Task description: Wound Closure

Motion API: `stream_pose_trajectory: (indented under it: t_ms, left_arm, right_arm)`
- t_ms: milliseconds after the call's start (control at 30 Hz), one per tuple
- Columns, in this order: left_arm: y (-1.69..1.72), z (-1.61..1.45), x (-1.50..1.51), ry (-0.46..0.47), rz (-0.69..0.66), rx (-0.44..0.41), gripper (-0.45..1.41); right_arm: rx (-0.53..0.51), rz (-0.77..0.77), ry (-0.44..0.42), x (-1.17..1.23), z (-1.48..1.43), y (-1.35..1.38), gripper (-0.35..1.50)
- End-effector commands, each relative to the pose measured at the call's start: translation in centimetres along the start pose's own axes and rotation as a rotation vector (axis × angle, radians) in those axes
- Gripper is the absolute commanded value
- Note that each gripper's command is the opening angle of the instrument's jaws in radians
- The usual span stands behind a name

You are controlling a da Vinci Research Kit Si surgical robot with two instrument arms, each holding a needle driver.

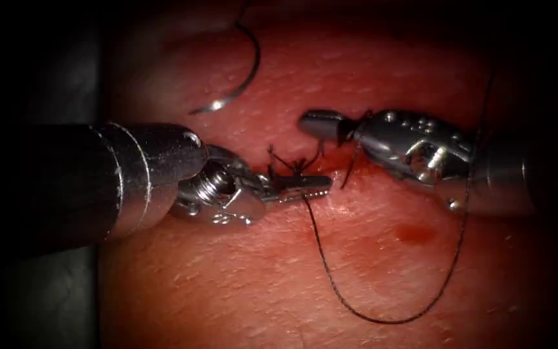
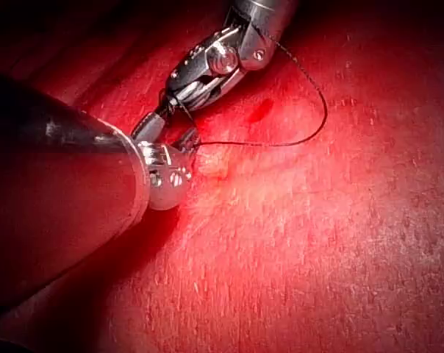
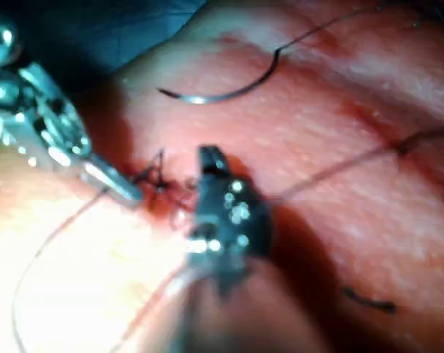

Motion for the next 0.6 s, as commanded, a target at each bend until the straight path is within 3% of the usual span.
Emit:
stream_pose_trajectory:
  t_ms: [33,267,400,600]
  left_arm:
    - [0.04,0.06,-0.01,0.002,-0.001,0.0,-0.45]
    - [-0.1,-0.12,-0.09,0.019,-0.032,0.007,-0.45]
    - [-0.32,-0.28,-0.26,0.004,-0.083,0.002,-0.45]
    - [-0.68,-0.35,-0.54,-0.031,-0.128,0.012,-0.45]
  right_arm:
    - [0.006,0.03,-0.007,-0.08,0.07,-0.11,-0.35]
    - [-0.011,0.041,-0.009,-0.04,0.01,-0.15,-0.35]
    - [-0.014,0.021,0.072,-0.02,-0.14,-0.23,-0.35]
    - [-0.029,-0.025,0.12,-0.08,-0.39,-0.33,-0.35]
